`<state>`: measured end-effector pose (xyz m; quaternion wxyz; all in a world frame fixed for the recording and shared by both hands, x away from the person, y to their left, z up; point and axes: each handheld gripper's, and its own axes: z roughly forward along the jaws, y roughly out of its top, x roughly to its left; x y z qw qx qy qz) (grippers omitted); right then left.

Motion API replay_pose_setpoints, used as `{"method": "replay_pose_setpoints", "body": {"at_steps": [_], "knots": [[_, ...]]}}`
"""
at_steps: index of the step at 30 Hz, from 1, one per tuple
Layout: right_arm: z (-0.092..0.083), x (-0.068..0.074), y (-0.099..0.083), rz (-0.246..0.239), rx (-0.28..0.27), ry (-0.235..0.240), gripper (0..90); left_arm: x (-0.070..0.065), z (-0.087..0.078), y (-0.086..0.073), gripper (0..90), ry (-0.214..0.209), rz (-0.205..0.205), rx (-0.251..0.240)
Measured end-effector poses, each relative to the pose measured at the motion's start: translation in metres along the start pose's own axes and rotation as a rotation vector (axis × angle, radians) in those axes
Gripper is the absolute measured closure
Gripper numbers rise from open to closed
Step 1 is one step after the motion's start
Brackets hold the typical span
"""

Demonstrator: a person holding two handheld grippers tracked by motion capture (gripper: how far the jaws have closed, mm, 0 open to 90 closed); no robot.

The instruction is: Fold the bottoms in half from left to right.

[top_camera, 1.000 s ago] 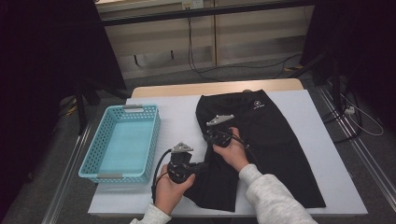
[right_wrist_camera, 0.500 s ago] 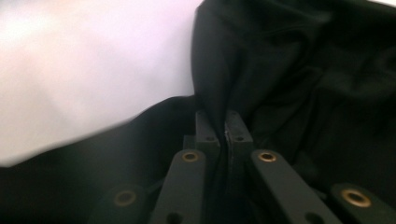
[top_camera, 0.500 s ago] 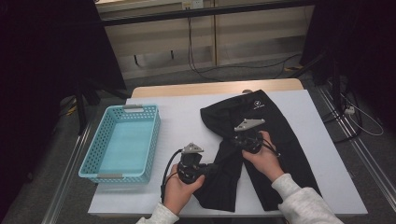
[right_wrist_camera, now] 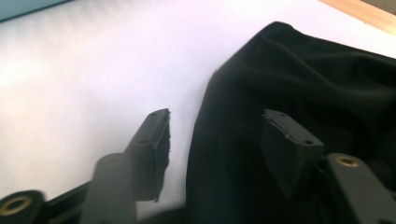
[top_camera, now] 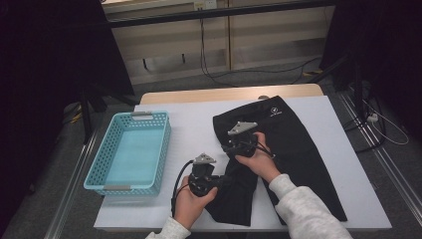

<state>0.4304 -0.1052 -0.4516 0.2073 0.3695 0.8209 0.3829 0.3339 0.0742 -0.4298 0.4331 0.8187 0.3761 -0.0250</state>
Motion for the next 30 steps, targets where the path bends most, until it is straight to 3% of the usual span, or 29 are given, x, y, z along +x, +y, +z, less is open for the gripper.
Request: {"method": "replay_pose_setpoints", "body": {"at_steps": [5,9,11,12,15,17,20,22,30], "knots": [[0.024,-0.002,0.006,0.005,0.008,-0.002,40.8,0.003,-0.001,-0.001,89.0,0.007,-0.01,-0.006],[0.037,-0.003,0.006,0.014,0.029,-0.039,42.6,0.005,0.0,-0.002,89.0,0.012,-0.012,0.003],[0.039,-0.007,0.007,0.047,0.029,-0.044,55.0,0.005,0.0,-0.002,89.0,0.01,-0.016,-0.009],[0.039,-0.009,0.007,0.061,0.027,-0.048,66.6,0.005,0.0,-0.002,89.0,0.01,-0.015,-0.012],[0.038,-0.011,0.007,0.049,0.028,-0.052,85.4,0.004,0.0,-0.002,88.9,0.005,-0.016,-0.018],[0.036,-0.015,0.007,0.059,0.038,-0.04,87.9,0.003,-0.002,0.0,88.9,0.002,-0.016,-0.028],[0.025,-0.024,0.011,0.099,0.017,-0.027,88.4,0.0,-0.006,0.004,88.9,-0.013,-0.013,-0.049],[0.013,-0.033,0.016,0.153,-0.027,-0.009,88.6,-0.003,-0.008,0.009,88.9,-0.02,-0.002,-0.062],[-0.035,-0.072,0.032,0.23,-0.119,-0.019,88.7,-0.024,-0.005,0.031,89.0,-0.07,0.038,-0.096]]}}
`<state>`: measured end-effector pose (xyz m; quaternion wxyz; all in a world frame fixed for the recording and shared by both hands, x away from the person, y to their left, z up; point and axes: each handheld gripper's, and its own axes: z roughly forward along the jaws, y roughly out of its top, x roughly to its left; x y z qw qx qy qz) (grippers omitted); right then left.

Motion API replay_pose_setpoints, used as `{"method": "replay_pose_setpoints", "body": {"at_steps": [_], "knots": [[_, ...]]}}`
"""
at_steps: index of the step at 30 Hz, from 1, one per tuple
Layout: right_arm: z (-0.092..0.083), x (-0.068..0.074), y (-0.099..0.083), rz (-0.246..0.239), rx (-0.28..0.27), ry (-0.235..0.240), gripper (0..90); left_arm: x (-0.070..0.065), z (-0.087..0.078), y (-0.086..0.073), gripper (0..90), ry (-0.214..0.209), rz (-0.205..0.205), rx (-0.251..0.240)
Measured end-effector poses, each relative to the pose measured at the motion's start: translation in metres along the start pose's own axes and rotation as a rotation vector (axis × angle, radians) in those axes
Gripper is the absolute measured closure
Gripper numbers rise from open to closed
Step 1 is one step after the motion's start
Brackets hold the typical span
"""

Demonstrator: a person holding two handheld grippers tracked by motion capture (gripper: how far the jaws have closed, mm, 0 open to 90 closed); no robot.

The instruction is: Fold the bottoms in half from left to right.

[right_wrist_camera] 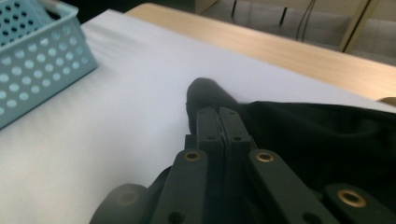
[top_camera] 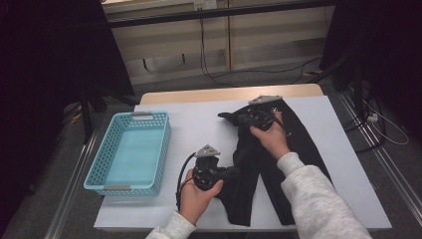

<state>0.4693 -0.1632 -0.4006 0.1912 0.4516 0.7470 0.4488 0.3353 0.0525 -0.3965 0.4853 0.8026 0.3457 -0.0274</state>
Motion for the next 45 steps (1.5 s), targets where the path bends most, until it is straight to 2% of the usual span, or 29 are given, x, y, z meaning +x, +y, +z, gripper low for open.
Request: {"method": "replay_pose_setpoints", "body": {"at_steps": [3,6,7,9,10,11,12,13,14,16,17,19,21,23,25,27,29,31,33,36,37,38,40,45], "knots": [[-0.02,-0.019,0.006,0.029,-0.017,-0.029,88.7,-0.014,0.007,0.013,89.0,-0.035,0.028,-0.01],[-0.045,-0.046,0.009,0.032,-0.026,-0.132,88.7,-0.032,0.018,0.03,88.3,-0.096,0.049,-0.026],[-0.055,-0.059,0.009,0.056,-0.036,-0.169,88.8,-0.04,0.022,0.035,87.8,-0.115,0.066,-0.032],[-0.076,-0.086,0.008,0.141,-0.091,-0.234,88.7,-0.055,0.031,0.045,83.2,-0.144,0.112,-0.039],[-0.087,-0.096,0.008,0.154,-0.121,-0.292,87.5,-0.06,0.037,0.048,73.5,-0.148,0.128,-0.041],[-0.092,-0.104,0.007,0.154,-0.12,-0.317,78.6,-0.061,0.043,0.051,56.5,-0.136,0.13,-0.035],[-0.095,-0.11,0.006,0.142,-0.077,-0.34,66.6,-0.06,0.047,0.052,41.5,-0.104,0.13,-0.031],[-0.098,-0.112,0.004,0.123,-0.051,-0.397,65.4,-0.058,0.049,0.052,35.0,-0.07,0.14,-0.038],[-0.101,-0.113,0.002,0.116,-0.06,-0.425,63.7,-0.054,0.049,0.05,32.8,-0.053,0.149,-0.047],[-0.103,-0.11,-0.005,0.15,-0.07,-0.392,49.4,-0.043,0.049,0.046,23.9,-0.001,0.147,-0.01],[-0.102,-0.107,-0.009,0.139,-0.05,-0.375,46.8,-0.037,0.049,0.043,20.3,0.018,0.14,0.002],[-0.099,-0.099,-0.02,0.12,-0.04,-0.326,45.0,-0.026,0.045,0.038,18.0,0.049,0.137,0.019],[-0.097,-0.087,-0.032,0.101,-0.016,-0.281,37.8,-0.016,0.041,0.033,16.0,0.073,0.13,0.03],[-0.097,-0.074,-0.044,0.061,0.012,-0.265,34.4,-0.006,0.037,0.029,15.5,0.091,0.135,0.041],[-0.098,-0.061,-0.056,0.036,0.041,-0.222,33.0,0.003,0.033,0.025,14.8,0.117,0.146,0.043],[-0.1,-0.05,-0.068,0.008,0.075,-0.2,30.6,0.012,0.029,0.022,14.1,0.129,0.138,0.041],[-0.103,-0.041,-0.08,0.005,0.091,-0.175,29.8,0.021,0.025,0.018,13.2,0.145,0.141,0.052],[-0.106,-0.035,-0.09,-0.002,0.116,-0.186,29.3,0.03,0.021,0.014,12.6,0.162,0.138,0.062],[-0.108,-0.03,-0.1,0.006,0.116,-0.209,26.5,0.038,0.018,0.007,10.8,0.17,0.114,0.065],[-0.107,-0.024,-0.115,0.019,0.123,-0.184,27.3,0.05,0.018,-0.001,10.7,0.2,0.112,0.087],[-0.106,-0.023,-0.116,0.011,0.136,-0.182,26.7,0.053,0.017,-0.002,10.7,0.209,0.116,0.102],[-0.107,-0.022,-0.117,0.011,0.125,-0.181,25.9,0.056,0.016,-0.003,10.7,0.211,0.121,0.095],[-0.11,-0.021,-0.119,0.022,0.102,-0.175,24.7,0.061,0.011,-0.003,10.6,0.216,0.104,0.081],[-0.117,-0.022,-0.122,0.052,0.104,-0.16,21.4,0.075,0.003,-0.008,8.9,0.254,0.068,0.072]]}}
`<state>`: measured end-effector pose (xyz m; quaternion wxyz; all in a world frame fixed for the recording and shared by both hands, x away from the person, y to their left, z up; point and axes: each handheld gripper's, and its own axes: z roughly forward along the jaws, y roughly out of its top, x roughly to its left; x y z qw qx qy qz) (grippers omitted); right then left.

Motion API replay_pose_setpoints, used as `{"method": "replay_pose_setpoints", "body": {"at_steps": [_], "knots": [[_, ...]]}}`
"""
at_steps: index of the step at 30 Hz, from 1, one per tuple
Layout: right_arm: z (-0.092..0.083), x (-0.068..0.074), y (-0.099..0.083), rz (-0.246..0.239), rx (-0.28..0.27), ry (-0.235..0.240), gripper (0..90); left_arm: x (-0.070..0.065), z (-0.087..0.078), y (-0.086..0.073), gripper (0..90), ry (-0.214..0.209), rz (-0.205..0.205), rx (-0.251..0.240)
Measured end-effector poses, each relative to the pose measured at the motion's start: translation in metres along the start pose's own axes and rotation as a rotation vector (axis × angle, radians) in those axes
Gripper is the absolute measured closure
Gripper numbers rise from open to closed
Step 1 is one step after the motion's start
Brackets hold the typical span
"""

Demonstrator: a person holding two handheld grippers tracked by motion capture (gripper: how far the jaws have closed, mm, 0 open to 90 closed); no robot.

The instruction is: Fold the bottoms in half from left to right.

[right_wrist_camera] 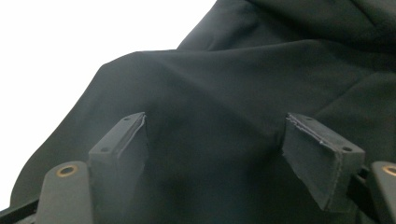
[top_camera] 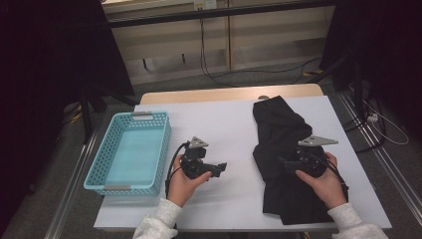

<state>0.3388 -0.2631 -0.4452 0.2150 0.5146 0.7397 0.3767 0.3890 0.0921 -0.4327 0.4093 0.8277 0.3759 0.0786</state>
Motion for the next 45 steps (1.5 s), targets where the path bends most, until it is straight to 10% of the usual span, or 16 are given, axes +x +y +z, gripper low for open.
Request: {"method": "replay_pose_setpoints", "body": {"at_steps": [23,32,45], "knots": [[-0.035,-0.009,-0.029,0.038,0.056,-0.021,43.8,0.012,0.0,-0.004,8.4,0.011,-0.006,0.023],[-0.051,-0.018,-0.048,0.056,0.129,-0.126,60.7,0.008,0.004,0.0,8.2,-0.006,0.009,0.031],[-0.056,-0.022,-0.05,0.077,0.133,-0.033,89.7,0.007,0.004,0.001,8.3,0.002,0.0,0.025]]}}
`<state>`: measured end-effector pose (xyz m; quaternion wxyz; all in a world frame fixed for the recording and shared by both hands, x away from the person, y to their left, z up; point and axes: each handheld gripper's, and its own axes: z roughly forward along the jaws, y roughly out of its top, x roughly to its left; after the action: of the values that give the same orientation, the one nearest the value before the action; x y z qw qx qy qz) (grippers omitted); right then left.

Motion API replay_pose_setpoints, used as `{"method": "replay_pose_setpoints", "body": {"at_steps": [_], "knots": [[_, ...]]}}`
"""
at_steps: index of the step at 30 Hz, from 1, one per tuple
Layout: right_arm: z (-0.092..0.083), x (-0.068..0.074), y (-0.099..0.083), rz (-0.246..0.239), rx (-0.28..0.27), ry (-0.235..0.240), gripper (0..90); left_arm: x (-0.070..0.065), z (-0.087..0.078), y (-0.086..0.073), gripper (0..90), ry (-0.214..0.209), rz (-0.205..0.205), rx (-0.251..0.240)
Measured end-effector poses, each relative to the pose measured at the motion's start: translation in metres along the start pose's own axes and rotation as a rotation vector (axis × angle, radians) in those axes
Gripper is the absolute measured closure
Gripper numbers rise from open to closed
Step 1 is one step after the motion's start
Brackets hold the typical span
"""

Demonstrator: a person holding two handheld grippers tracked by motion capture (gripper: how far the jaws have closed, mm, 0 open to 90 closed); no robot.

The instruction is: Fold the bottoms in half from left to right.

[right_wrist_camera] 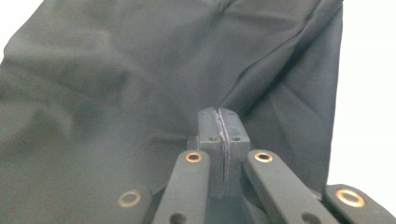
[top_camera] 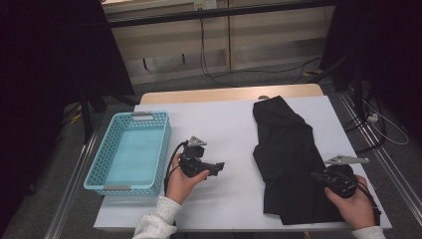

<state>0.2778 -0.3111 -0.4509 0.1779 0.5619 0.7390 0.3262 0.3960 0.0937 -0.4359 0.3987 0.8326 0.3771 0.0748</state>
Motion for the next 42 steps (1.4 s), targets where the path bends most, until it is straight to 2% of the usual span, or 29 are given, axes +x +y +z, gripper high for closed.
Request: {"method": "replay_pose_setpoints", "body": {"at_steps": [7,12,13,18,25,27,32,35,42], "knots": [[-0.016,-0.017,-0.002,0.019,0.007,-0.019,89.9,0.001,-0.001,0.0,8.3,-0.003,-0.005,0.003],[-0.018,-0.03,-0.008,0.034,0.013,-0.039,89.8,0.0,0.0,0.0,8.3,0.001,-0.006,0.0],[-0.018,-0.031,-0.009,0.031,0.013,-0.032,89.7,0.0,0.0,0.0,8.3,0.001,-0.003,0.001],[-0.015,-0.033,-0.008,0.018,0.036,-0.059,89.7,0.001,-0.001,0.0,8.3,0.0,-0.003,0.003],[-0.013,-0.037,-0.007,0.001,0.028,-0.085,88.7,0.002,-0.001,-0.001,8.3,0.002,-0.001,0.005],[-0.012,-0.035,-0.006,0.005,0.028,-0.084,83.7,0.002,-0.001,-0.001,8.3,0.0,0.0,0.01],[-0.011,-0.031,0.0,-0.016,-0.012,-0.127,57.3,0.003,-0.001,-0.002,8.3,0.004,-0.008,0.007],[-0.009,-0.021,0.009,-0.067,-0.033,-0.121,46.2,0.004,-0.001,-0.003,8.3,0.009,-0.007,0.01],[0.012,-0.001,0.035,-0.1,-0.076,-0.076,35.9,0.005,-0.008,-0.006,8.2,0.016,-0.004,0.013]]}}
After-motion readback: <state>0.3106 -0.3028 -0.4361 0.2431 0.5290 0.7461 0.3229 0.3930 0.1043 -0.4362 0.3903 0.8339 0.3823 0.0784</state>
